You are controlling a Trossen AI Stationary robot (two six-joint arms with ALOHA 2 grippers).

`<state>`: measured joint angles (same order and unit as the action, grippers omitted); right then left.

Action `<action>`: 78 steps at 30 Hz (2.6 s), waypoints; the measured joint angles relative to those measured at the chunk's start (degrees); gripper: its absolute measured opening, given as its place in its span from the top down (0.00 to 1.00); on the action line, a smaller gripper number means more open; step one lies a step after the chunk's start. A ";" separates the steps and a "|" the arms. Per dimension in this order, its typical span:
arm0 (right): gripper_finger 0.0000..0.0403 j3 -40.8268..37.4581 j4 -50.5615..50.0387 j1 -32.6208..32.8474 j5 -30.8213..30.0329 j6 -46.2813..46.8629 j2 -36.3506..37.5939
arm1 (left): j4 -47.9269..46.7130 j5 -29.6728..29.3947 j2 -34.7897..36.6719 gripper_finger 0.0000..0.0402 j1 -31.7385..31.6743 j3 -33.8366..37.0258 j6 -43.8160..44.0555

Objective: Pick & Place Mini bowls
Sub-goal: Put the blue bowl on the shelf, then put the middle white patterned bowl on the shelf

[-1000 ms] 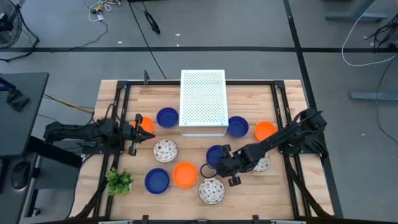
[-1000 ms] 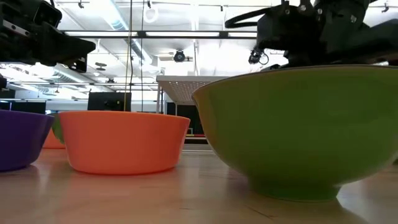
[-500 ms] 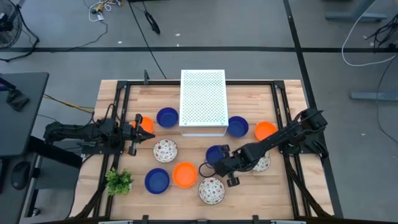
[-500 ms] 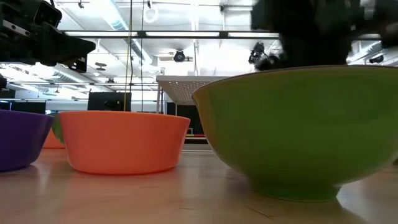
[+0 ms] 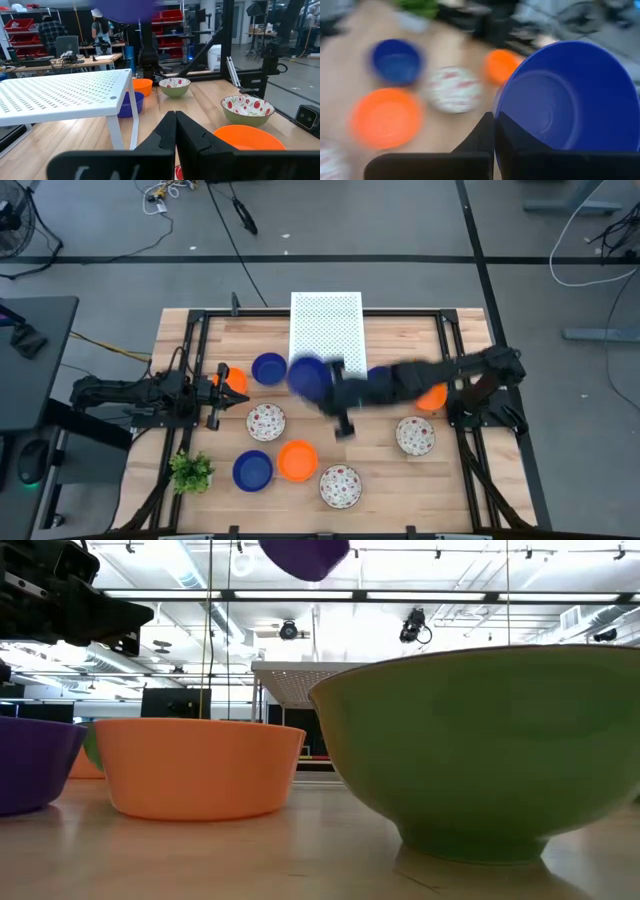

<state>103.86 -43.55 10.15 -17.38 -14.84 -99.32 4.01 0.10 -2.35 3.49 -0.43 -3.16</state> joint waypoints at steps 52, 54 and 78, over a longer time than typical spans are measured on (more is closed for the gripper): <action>0.89 12.91 -2.87 -31.73 10.75 -5.58 -21.28 | 0.00 0.00 0.02 0.99 -0.04 0.00 0.00; 0.87 12.91 -2.74 -31.73 10.76 -5.58 -21.28 | 0.00 0.00 0.02 0.99 -0.04 0.00 0.00; 0.60 12.97 -14.62 -6.54 8.23 13.24 -7.74 | 0.02 0.00 0.02 0.99 -0.04 0.00 0.00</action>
<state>116.83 -58.16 3.61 -9.15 -1.60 -107.05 4.03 0.10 -2.33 3.44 -0.43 -3.16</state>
